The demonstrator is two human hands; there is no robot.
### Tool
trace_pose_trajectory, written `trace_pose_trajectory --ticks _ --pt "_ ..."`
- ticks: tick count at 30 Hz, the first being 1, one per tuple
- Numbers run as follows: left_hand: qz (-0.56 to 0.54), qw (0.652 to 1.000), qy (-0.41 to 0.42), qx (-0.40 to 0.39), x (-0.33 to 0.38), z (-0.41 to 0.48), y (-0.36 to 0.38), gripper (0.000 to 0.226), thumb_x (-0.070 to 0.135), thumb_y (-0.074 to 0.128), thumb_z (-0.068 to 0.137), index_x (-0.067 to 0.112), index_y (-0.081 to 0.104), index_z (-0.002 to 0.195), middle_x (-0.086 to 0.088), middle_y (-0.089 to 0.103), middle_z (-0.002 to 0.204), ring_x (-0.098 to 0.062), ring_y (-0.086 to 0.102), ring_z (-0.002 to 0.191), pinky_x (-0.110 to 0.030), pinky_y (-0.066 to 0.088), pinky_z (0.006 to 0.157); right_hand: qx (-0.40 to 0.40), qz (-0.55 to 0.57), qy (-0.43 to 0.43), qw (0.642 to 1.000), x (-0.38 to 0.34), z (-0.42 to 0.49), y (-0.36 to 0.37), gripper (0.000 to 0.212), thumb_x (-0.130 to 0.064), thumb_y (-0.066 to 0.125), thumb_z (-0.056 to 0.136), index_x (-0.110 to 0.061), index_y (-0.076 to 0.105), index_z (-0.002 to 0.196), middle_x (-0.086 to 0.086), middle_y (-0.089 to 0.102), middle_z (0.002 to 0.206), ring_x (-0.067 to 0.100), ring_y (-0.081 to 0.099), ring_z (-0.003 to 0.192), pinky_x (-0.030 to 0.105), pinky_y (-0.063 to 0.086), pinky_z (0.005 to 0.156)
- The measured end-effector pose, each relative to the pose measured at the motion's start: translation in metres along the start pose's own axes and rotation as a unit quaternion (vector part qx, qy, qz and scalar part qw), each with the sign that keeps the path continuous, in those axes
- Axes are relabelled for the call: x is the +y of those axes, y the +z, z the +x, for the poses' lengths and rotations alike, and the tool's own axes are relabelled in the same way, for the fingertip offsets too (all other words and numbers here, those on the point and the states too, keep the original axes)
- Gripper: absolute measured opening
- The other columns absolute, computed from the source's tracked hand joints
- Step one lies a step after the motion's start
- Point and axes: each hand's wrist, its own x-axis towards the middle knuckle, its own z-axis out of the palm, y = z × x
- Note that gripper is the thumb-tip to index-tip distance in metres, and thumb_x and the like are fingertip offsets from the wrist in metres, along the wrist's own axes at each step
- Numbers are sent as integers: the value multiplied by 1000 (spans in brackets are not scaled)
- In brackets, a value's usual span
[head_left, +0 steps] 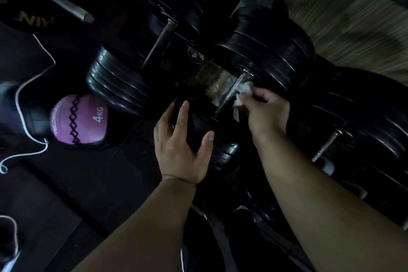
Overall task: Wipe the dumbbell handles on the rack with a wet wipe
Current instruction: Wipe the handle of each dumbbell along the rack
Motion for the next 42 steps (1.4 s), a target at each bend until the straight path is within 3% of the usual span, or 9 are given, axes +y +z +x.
trace_pose_trajectory --ticks 3,9,17,22,27,30,32,36,42 --pt "0 1000 0 -4 0 0 0 79 71 43 95 16 49 153 -16 46 152 -30 47 135 -52 43 109 10 37 -10 999 -9 4 5 17 -8 79 81 -25 77 81 0 78 81 18 76 80 32 62 77" --pt "1 1000 1 3 0 1 1 81 73 41 95 14 51 151 -17 47 151 -28 47 135 -48 42 110 -103 -152 -14 983 16 -15 6 15 -14 84 74 -25 80 83 -9 76 76 2 72 77 26 58 81" --pt "-4 1000 3 -2 -1 0 1 79 72 41 96 17 49 152 -16 46 153 -30 46 136 -34 39 113 -9 -56 -54 997 -11 2 10 24 -10 78 81 -33 72 74 -10 74 69 1 71 68 19 58 69" --pt "2 1000 10 8 -1 0 3 79 71 43 96 15 50 151 -19 47 151 -32 48 134 -51 43 109 -79 -166 -36 982 12 -11 3 20 -12 81 75 -29 79 85 -10 75 79 -1 70 73 15 53 69" --pt "0 1000 4 0 -2 -1 1 78 71 42 96 17 49 152 -18 46 152 -32 49 133 -53 44 107 -19 -163 -98 982 1 0 10 13 -20 79 81 -30 76 90 -12 73 83 2 71 74 20 58 67" --pt "-3 1000 1 -3 -1 0 0 78 71 43 96 17 50 152 -17 46 153 -31 49 133 -54 44 106 34 -186 -119 975 -2 0 13 16 -22 78 83 -30 74 96 -17 68 83 -4 65 74 6 46 61" --pt "-4 1000 2 -1 0 0 0 77 70 44 96 17 50 152 -17 46 152 -31 49 134 -55 44 106 -3 -238 -112 965 4 -2 9 17 -17 76 83 -25 76 99 -13 69 86 -2 64 76 1 39 57" --pt "-10 1000 2 5 0 0 -1 77 69 44 96 17 50 152 -16 46 153 -30 47 136 -52 42 110 -117 -288 -72 948 17 -7 -1 15 -12 80 79 -18 79 93 -1 76 87 12 71 80 17 54 68" --pt "-11 1000 -16 0 0 -4 -1 75 64 53 92 23 47 154 -14 43 156 -28 41 141 -50 38 115 -22 -197 -103 975 -3 12 1 14 -14 80 79 -26 76 86 -5 75 84 12 73 76 26 60 70"
